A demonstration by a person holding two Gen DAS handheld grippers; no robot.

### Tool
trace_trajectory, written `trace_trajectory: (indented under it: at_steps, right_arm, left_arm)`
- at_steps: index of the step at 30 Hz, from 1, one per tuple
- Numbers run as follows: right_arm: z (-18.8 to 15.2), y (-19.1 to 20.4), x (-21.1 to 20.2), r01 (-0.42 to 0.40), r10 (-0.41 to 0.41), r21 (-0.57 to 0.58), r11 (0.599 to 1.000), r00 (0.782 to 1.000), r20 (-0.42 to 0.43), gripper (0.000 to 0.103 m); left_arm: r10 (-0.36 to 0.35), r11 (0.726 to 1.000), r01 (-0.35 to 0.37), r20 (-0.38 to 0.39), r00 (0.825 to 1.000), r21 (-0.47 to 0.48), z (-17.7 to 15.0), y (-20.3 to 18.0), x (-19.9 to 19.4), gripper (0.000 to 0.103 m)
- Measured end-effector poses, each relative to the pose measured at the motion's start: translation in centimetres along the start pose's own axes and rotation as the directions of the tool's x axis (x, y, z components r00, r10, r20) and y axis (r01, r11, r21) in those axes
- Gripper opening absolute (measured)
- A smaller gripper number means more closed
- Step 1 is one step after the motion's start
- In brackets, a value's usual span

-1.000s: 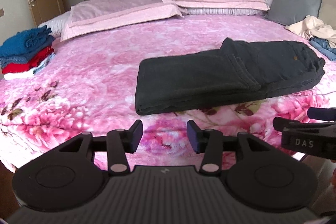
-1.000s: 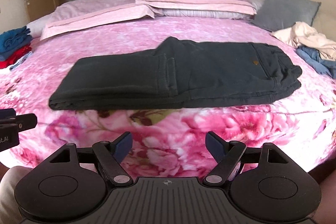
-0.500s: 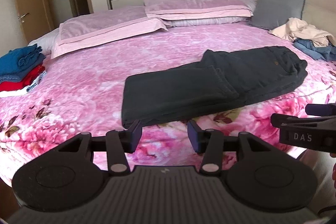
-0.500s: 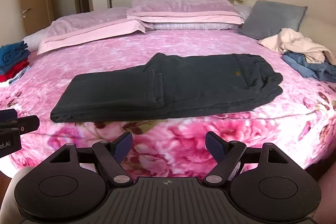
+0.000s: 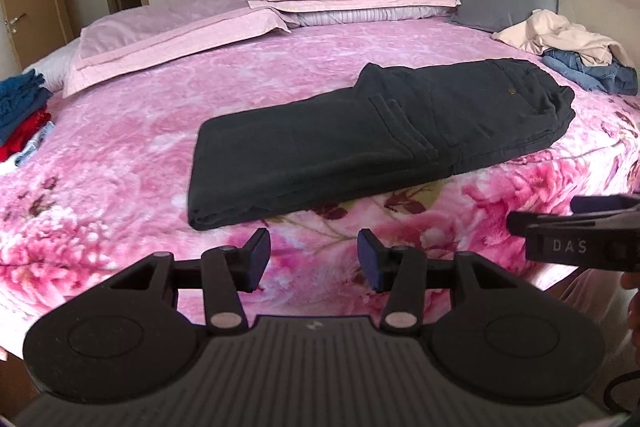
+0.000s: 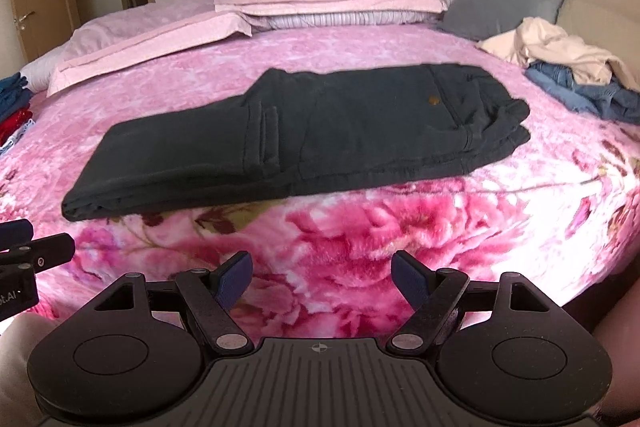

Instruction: Fold clothes

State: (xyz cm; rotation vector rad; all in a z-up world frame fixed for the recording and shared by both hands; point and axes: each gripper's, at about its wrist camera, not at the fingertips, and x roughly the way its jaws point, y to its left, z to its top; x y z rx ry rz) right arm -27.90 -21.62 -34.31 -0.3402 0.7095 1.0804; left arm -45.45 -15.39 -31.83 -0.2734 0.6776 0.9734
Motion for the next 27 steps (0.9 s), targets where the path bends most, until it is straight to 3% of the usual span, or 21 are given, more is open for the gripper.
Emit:
trace_trajectory:
  at_steps: [4, 8, 12, 14, 15, 20, 23, 25, 26, 27]
  right_arm:
    - [-0.7, -2.0, 2.3, -0.031, 0.034, 0.082, 0.996, 0.999, -0.030, 0.079]
    - [0.1, -7.7, 3.7, -0.142, 0.130, 0.303, 0.942, 0.990, 0.059, 0.079]
    - [1.6, -16.4, 4.8, -0.279, 0.156, 0.600, 0.749, 0.956, 0.250, 0.079]
    - [2.3, -20.3, 5.6, -0.322, 0.122, 0.688, 0.650, 0.938, 0.324, 0.068]
    - [2.7, -22.0, 6.2, -0.324, 0.096, 0.716, 0.619, 0.936, 0.340, 0.062]
    - [3.6, -27.3, 9.4, -0.369, 0.068, 0.798, 0.476, 0.920, 0.385, 0.061]
    - [4.0, -28.1, 11.2, -0.364, 0.089, 0.812, 0.456, 0.927, 0.365, 0.051]
    - [4.2, -28.2, 12.3, -0.350, 0.096, 0.814, 0.464, 0.933, 0.346, 0.026]
    - [4.2, -28.1, 12.7, -0.345, 0.094, 0.808, 0.477, 0.934, 0.344, 0.021]
    - [4.1, -28.1, 13.0, -0.342, 0.092, 0.802, 0.490, 0.935, 0.342, 0.009]
  left_arm:
    - [-0.056, 0.998, 0.056, 0.007, 0.998, -0.004, 0.1, 0.7, 2.1, 0.035]
    - [-0.083, 0.996, 0.083, 0.031, 0.996, -0.014, 1.5, 1.7, 4.2, 0.033]
    - [-0.119, 0.992, 0.120, 0.061, 0.991, -0.026, 3.6, 2.6, 6.2, 0.031]
    - [-0.144, 0.989, 0.146, 0.082, 0.986, -0.015, 4.8, 2.6, 7.2, 0.031]
    - [-0.155, 0.988, 0.156, 0.090, 0.984, -0.010, 5.3, 2.5, 7.7, 0.031]
    - [-0.228, 0.973, 0.230, 0.094, 0.969, -0.011, 7.3, 1.7, 10.8, 0.031]
    - [-0.241, 0.970, 0.243, 0.077, 0.968, -0.020, 7.5, 1.7, 12.2, 0.031]
    - [-0.244, 0.969, 0.246, 0.064, 0.968, -0.026, 7.4, 1.7, 12.9, 0.031]
    - [-0.246, 0.968, 0.248, 0.058, 0.968, -0.029, 7.4, 1.7, 13.3, 0.031]
    - [-0.248, 0.968, 0.250, 0.052, 0.967, -0.032, 7.4, 1.7, 13.7, 0.031]
